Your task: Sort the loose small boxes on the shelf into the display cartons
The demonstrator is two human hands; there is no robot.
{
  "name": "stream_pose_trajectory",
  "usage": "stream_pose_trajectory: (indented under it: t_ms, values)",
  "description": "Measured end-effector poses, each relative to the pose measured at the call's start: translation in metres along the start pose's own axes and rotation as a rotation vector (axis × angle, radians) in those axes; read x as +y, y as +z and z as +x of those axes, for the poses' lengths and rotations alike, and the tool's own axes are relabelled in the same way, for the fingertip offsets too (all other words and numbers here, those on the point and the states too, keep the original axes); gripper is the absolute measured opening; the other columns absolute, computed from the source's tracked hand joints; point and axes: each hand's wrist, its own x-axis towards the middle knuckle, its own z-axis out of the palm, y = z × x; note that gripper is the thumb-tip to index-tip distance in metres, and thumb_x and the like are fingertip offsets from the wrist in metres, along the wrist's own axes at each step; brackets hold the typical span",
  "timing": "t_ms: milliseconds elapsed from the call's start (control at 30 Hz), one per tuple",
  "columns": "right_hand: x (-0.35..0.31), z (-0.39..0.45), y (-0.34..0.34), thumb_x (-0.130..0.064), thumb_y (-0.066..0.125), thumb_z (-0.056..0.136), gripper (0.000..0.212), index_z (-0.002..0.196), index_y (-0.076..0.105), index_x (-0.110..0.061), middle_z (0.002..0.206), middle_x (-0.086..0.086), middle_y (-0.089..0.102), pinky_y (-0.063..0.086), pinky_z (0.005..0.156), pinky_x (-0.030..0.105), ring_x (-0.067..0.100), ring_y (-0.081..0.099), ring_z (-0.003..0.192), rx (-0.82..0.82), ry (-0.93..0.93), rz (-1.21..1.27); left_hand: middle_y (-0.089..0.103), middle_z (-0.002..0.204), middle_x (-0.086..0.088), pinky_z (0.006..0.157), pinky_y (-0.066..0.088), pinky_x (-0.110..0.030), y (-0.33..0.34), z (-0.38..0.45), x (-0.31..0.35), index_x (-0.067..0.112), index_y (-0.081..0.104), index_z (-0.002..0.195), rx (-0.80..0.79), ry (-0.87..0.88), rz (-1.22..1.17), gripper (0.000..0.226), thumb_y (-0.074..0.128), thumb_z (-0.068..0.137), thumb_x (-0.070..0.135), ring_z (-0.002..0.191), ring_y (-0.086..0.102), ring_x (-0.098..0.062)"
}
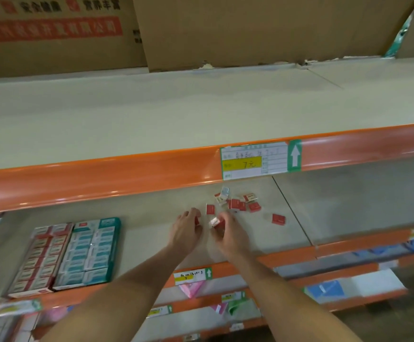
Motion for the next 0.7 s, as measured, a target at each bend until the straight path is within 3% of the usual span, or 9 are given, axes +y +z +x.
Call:
stream_pose_trajectory:
  t_ms: [133, 267, 333, 433, 533, 700]
  values:
    - [0.0, -0.004, 0.004, -0.047, 0.065, 0.088, 0.055, 0.136, 0.045, -0.03, 0.096, -0.007, 0.07, 0.056, 0.077, 0.032, 0.013, 0.067, 0.087, -0.016, 0.058, -0.018, 0.068, 0.097, 0.004, 0.071, 0.044, -0.031, -0.004, -0.016, -0.012, 0.026, 0.052, 0.109, -0.017, -0.008, -0.037, 0.028, 0.062, 0.087, 0.039, 0.091, 0.062, -0.022]
    - [-0.001, -0.01, 0.004, -0.044, 0.061, 0.091, 0.052, 0.137, 0.051, -0.024, 0.122, -0.001, 0.06, 0.053, 0.088, 0.031, 0.017, 0.06, 0.106, -0.026, -0.012, -0.125, 0.065, 0.093, 0.006, 0.067, 0.038, -0.029, -0.008, -0.031, -0.018, 0.023, 0.053, 0.101, -0.051, -0.007, -0.035, 0.032, 0.068, 0.084, 0.045, 0.088, 0.06, -0.021]
    - [-0.002, -0.01, 0.004, -0.045, 0.06, 0.092, 0.054, 0.14, 0.047, -0.026, 0.136, 0.002, 0.046, 0.053, 0.088, 0.033, 0.019, 0.059, 0.11, -0.038, -0.026, -0.172, 0.056, 0.105, 0.002, 0.07, 0.044, -0.032, -0.008, -0.034, -0.021, 0.019, 0.052, 0.105, -0.042, -0.017, -0.044, 0.037, 0.069, 0.083, 0.043, 0.088, 0.06, -0.025]
    - [-0.002, -0.01, 0.004, -0.033, 0.061, 0.093, 0.051, 0.142, 0.047, -0.027, 0.153, 0.0, 0.032, 0.05, 0.099, 0.035, 0.02, 0.05, 0.126, -0.066, -0.093, -0.208, 0.037, 0.144, 0.006, 0.082, 0.048, -0.035, -0.011, -0.035, -0.02, 0.019, 0.045, 0.134, -0.077, 0.03, -0.045, 0.052, 0.064, 0.087, 0.03, 0.099, 0.062, -0.024]
    - [-0.002, -0.013, 0.003, -0.026, 0.06, 0.094, 0.035, 0.129, 0.059, -0.023, 0.139, -0.004, 0.048, 0.049, 0.096, 0.031, 0.017, 0.053, 0.12, -0.078, -0.132, -0.167, 0.031, 0.152, 0.011, 0.092, 0.048, -0.034, -0.014, -0.034, -0.018, 0.028, 0.036, 0.146, -0.148, 0.128, 0.046, 0.063, 0.059, 0.087, 0.023, 0.116, 0.056, -0.019]
    - [-0.005, -0.02, -0.003, -0.032, 0.067, 0.09, 0.024, 0.109, 0.06, -0.02, 0.107, -0.007, 0.058, 0.048, 0.08, 0.026, 0.014, 0.055, 0.098, -0.062, -0.095, -0.099, 0.046, 0.119, 0.001, 0.084, 0.049, -0.032, -0.014, -0.04, -0.018, 0.031, 0.055, 0.13, -0.115, 0.022, 0.073, 0.043, 0.059, 0.09, 0.047, 0.098, 0.061, -0.022]
